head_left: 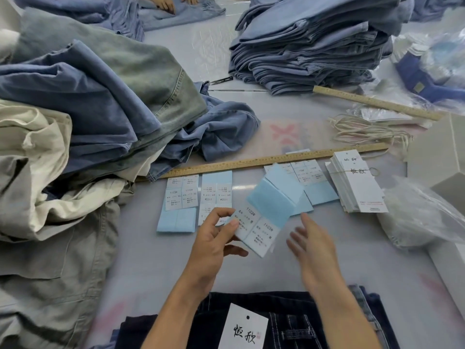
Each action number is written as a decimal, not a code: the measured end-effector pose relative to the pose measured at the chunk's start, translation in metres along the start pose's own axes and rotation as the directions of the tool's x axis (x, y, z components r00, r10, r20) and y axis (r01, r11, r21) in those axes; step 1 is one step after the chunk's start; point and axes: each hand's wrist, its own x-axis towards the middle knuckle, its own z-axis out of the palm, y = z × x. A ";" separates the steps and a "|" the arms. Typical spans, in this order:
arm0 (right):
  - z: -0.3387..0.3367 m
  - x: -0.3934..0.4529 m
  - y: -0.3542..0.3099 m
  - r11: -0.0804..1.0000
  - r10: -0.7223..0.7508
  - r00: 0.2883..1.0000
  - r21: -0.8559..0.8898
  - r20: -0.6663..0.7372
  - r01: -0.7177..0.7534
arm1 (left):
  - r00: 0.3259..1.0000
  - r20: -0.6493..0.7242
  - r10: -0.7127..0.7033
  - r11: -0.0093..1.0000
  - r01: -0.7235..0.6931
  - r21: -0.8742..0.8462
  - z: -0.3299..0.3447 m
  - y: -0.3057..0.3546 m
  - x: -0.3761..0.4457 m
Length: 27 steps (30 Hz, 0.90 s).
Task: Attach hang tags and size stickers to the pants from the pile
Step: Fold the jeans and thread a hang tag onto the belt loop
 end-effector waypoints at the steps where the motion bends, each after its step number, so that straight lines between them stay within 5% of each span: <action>1: 0.000 -0.004 0.010 0.987 0.124 0.991 0.095 0.047 -0.128 | 1.000 -0.020 0.011 1.000 -0.011 -0.029 0.003 -0.002 -0.001; 3: 0.002 -0.012 0.018 0.948 0.202 0.952 0.198 0.229 -0.249 | 0.998 -0.049 0.029 0.998 -0.032 -0.059 0.007 -0.006 -0.002; 6: 0.013 -0.023 0.012 0.958 0.054 0.914 0.239 0.402 -0.162 | 0.998 -0.046 0.047 0.996 -0.050 -0.069 0.009 -0.008 -0.005; 11: 0.018 -0.035 -0.008 0.986 -0.085 0.915 0.165 0.395 0.021 | 0.994 -0.035 0.102 0.986 -0.106 -0.127 0.007 0.002 -0.015; 23: 0.014 -0.061 -0.043 0.971 -0.231 0.841 0.169 0.490 0.168 | 0.985 -0.005 0.172 0.979 -0.172 -0.111 0.001 0.016 -0.037; 25: 0.015 -0.059 -0.043 0.971 -0.235 0.835 0.163 0.498 0.176 | 0.978 -0.039 0.204 0.977 -0.206 -0.051 0.002 0.018 -0.037; 27: 0.015 -0.054 -0.040 0.972 -0.232 0.839 0.155 0.493 0.178 | 0.938 -0.120 0.326 0.935 -0.301 0.189 0.002 0.018 -0.034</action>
